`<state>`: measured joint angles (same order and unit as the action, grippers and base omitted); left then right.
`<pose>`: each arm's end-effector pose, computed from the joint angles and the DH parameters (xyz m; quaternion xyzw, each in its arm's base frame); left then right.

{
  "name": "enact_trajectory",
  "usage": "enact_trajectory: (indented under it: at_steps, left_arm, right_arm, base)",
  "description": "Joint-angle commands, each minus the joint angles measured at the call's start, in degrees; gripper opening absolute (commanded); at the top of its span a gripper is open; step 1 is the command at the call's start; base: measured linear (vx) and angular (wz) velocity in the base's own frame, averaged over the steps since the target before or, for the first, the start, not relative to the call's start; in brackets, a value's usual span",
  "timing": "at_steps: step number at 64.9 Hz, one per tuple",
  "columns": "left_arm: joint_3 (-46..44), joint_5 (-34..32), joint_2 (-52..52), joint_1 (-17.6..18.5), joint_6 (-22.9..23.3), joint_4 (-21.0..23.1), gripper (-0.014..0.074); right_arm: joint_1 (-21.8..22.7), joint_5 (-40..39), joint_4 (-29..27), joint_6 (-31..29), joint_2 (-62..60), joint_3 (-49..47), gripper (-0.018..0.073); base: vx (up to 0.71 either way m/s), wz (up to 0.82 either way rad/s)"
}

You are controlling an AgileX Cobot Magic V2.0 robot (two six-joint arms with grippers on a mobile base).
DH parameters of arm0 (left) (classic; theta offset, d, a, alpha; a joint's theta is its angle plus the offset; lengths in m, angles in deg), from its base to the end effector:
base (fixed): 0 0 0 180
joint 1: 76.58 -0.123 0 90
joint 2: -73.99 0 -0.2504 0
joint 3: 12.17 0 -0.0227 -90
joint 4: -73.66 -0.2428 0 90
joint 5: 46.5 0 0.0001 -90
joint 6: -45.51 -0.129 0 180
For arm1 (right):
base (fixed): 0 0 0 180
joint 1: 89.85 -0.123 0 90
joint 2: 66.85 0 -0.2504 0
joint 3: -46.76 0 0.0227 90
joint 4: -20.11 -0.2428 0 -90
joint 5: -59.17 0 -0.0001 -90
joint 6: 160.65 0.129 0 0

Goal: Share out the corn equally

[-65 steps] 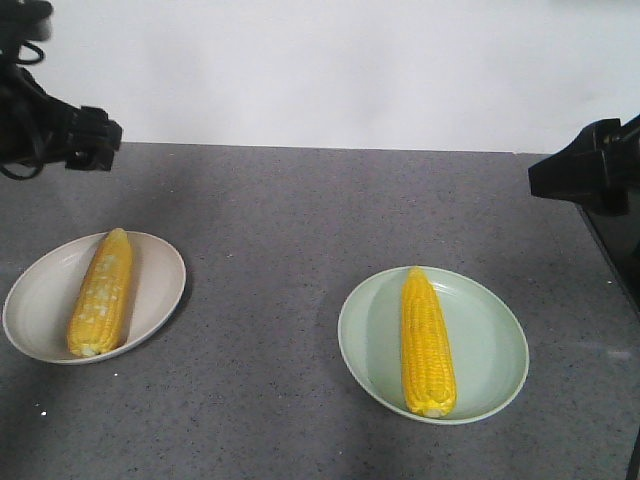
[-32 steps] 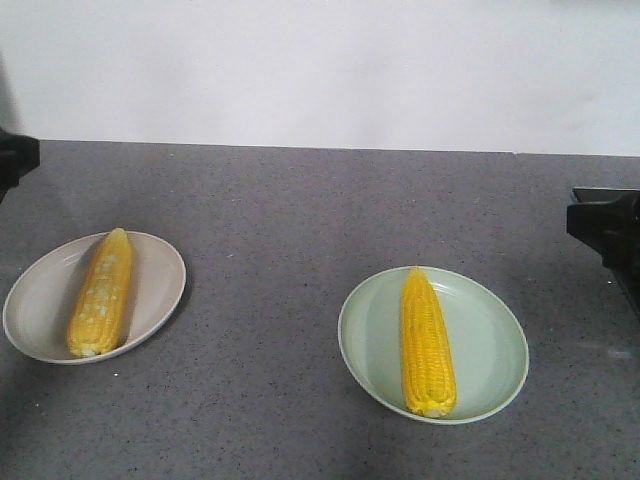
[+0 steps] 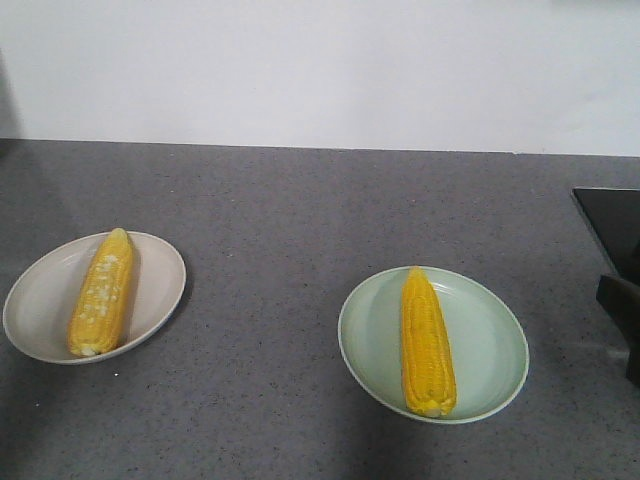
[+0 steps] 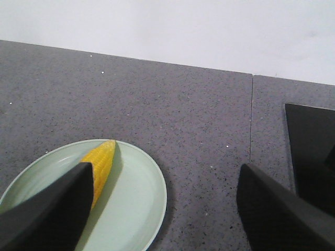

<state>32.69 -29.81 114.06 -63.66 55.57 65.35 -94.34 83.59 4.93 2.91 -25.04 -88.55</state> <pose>0.1713 -0.0338 0.3026 0.0599 0.7718 -0.0668 0.6296 0.1730 0.0276 0.2831 -0.0813 0.8153 0.0541 0.5707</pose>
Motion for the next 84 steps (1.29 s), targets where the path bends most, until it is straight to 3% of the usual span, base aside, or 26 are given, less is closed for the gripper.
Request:
enact_trajectory:
  at_steps: [1,10,17,36,84]
  left_arm:
    - [0.36,-6.57,-1.83,0.14,-0.05,-0.15,0.0585]
    - [0.77,-6.08,-2.42,0.14,-0.05,-0.15,0.0566]
    - [0.77,-6.08,-2.42,0.14,-0.05,-0.15,0.0478]
    - [0.77,-5.48,-2.42,0.14,-0.06,-0.15,-0.0009]
    - [0.77,-5.42,-2.42,0.14,-0.06,-0.04,-0.0006]
  right_arm:
    - [0.25,-8.08,-0.17,-0.97,-1.49,0.97,0.0531]
    - [0.25,-8.64,-0.17,-3.0,-1.99,1.57,0.0482]
    - [0.25,-8.64,-0.17,-3.38,-1.99,1.57,0.04]
    - [0.25,-8.59,-0.17,-3.38,-1.99,1.57,0.001]
    - [0.25,-8.26,-0.52,-3.32,-1.99,1.57,-0.0011]
  base:
    - [0.0,0.0]
    - [0.0,0.0]
    - [0.0,0.0]
    - [0.0,0.0]
    - [0.0,0.0]
